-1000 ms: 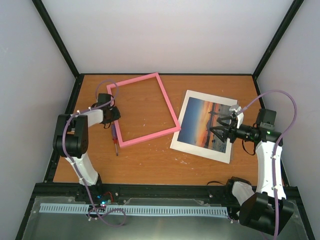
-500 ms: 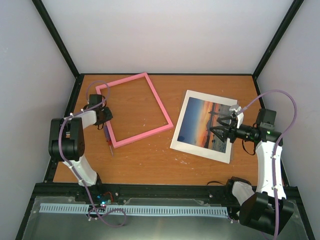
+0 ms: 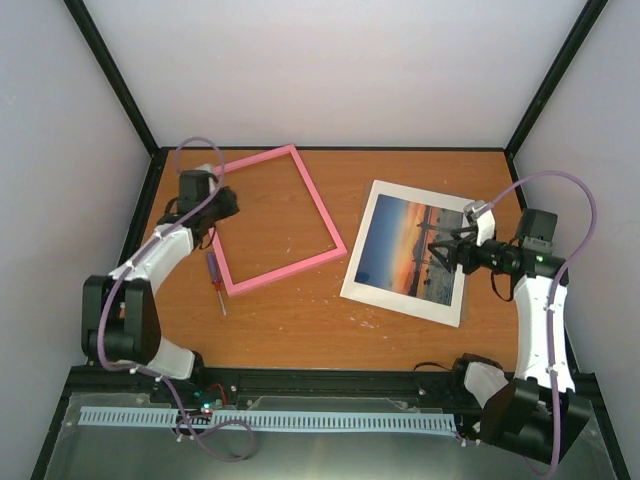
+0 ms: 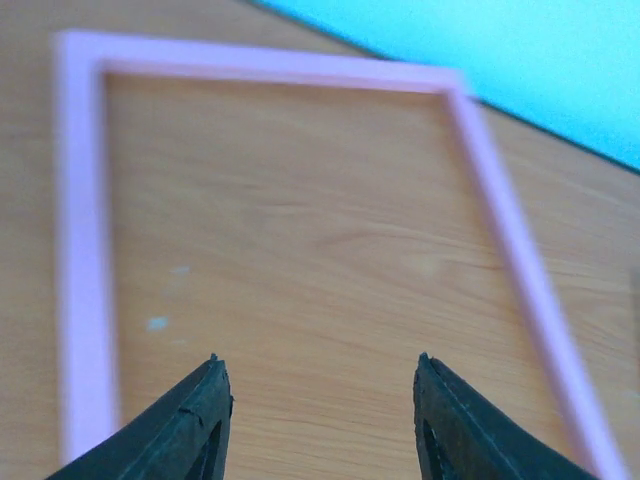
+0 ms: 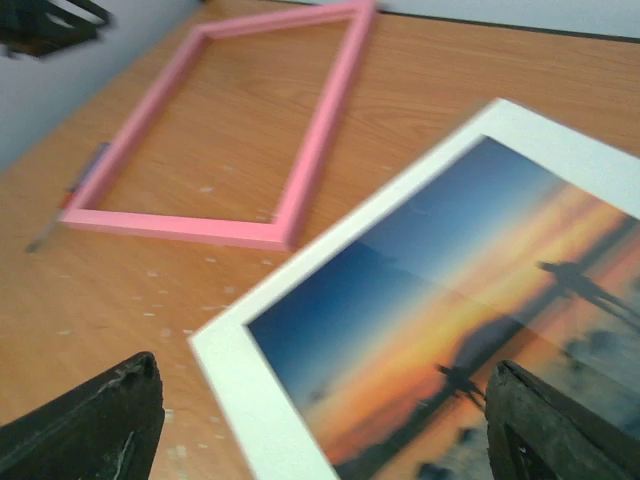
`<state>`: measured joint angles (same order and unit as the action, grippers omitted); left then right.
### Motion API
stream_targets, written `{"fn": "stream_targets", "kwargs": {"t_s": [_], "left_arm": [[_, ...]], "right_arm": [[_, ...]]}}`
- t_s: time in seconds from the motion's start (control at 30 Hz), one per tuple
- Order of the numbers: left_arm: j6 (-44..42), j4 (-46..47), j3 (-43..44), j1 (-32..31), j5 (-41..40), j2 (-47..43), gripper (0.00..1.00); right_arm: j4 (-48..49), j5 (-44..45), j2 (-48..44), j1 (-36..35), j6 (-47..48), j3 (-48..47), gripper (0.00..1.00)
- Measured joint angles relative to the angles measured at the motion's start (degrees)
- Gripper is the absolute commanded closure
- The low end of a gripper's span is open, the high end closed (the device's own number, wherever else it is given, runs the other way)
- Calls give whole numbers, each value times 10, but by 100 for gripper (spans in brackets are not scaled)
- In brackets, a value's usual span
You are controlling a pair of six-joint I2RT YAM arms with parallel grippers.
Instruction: Take the photo out of the frame
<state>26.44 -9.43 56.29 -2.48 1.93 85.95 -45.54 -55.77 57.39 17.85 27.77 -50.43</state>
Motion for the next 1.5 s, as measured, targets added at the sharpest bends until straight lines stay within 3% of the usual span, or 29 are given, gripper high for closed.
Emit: {"fn": "stream_targets", "kwargs": {"t_s": [0.07,0.33,0.57,0.77,0.93,1.5], "left_arm": [[-2,2,5,-55,4,-26,46],[-13,2,13,-295,9,-61,39],[9,8,-5,-428,16,3,34],[57,13,-5,-455,43,111,28],[80,17,-5,-455,49,137,27],[123,47,37,-456,98,216,35]], "right_arm": [[1,43,14,0,0,-19,8],[3,196,87,27,21,-33,7],[8,244,141,80,52,12,8],[6,256,169,93,86,34,9],[7,268,176,94,108,56,13],[38,299,218,95,132,96,32]]}}
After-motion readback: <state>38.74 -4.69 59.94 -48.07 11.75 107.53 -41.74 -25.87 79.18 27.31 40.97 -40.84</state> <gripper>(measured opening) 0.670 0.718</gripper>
